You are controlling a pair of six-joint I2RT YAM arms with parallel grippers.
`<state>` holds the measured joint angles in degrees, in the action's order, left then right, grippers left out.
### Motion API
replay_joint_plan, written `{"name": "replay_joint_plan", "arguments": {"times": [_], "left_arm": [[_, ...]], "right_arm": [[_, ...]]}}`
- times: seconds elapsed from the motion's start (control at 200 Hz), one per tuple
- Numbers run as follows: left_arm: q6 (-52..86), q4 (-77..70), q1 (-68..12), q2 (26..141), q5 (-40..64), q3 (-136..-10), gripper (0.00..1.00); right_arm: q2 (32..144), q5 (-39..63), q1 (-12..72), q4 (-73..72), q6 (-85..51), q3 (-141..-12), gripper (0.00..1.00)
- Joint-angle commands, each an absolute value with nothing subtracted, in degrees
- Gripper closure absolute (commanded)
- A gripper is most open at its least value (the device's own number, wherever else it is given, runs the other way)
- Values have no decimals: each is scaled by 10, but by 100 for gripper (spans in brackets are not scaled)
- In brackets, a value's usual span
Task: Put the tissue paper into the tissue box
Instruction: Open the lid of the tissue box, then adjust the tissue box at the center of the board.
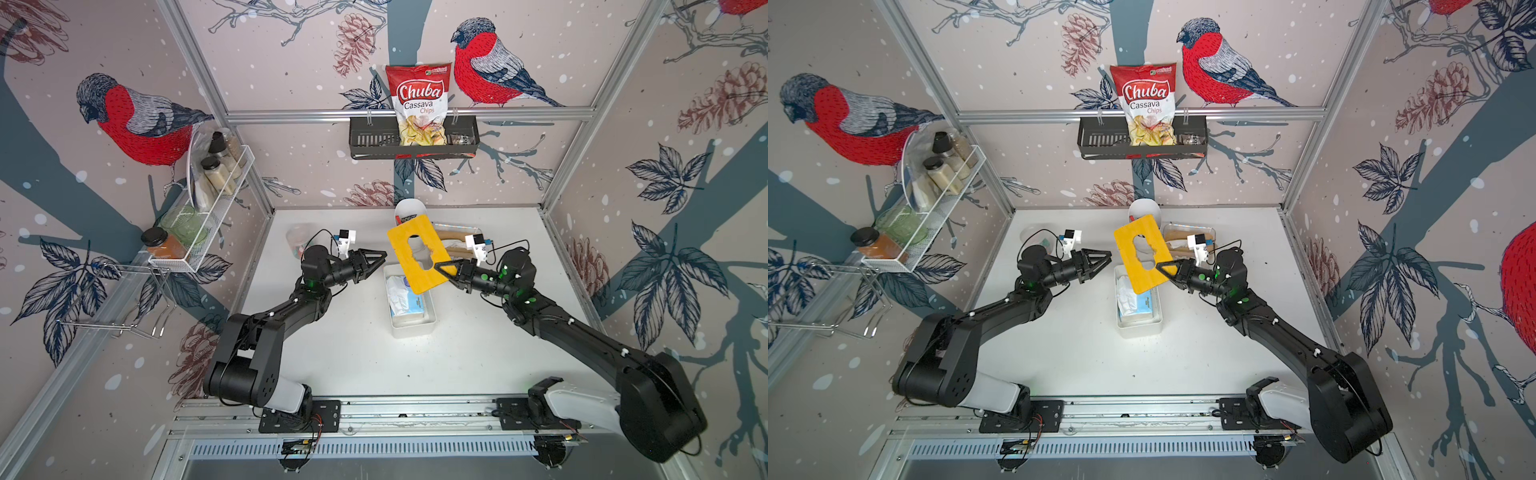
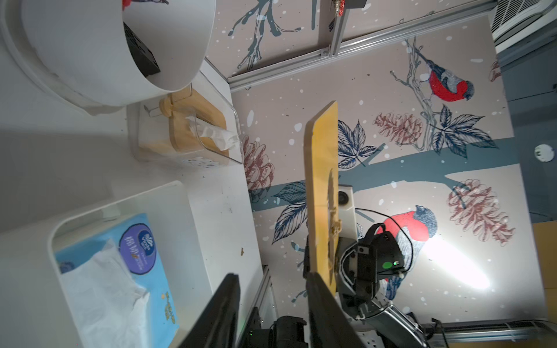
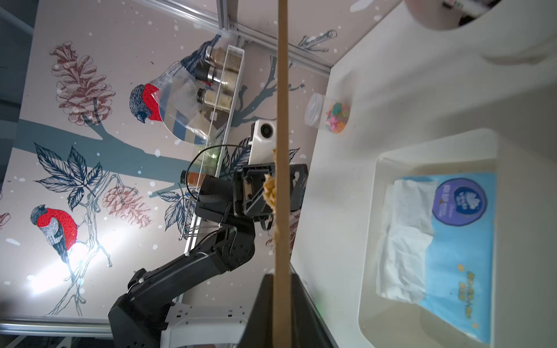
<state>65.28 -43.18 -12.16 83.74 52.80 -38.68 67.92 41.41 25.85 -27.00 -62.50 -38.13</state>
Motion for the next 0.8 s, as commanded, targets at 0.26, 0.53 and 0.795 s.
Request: {"name": "replay_joint_plan", "arguments": {"times": [0.26,0.53,0.795], "left_arm": [[152,40,-207,863,198,-564,28],[-117,164,-264,946,83,-679,24],[-189,266,-278,1086,126,-827,33]], "right_arm": [[679,450,135,-138,-511,-448,100],[702,452,117,-97,-445,-482,100],[708,453,119,-70,-411,-497,100]]}}
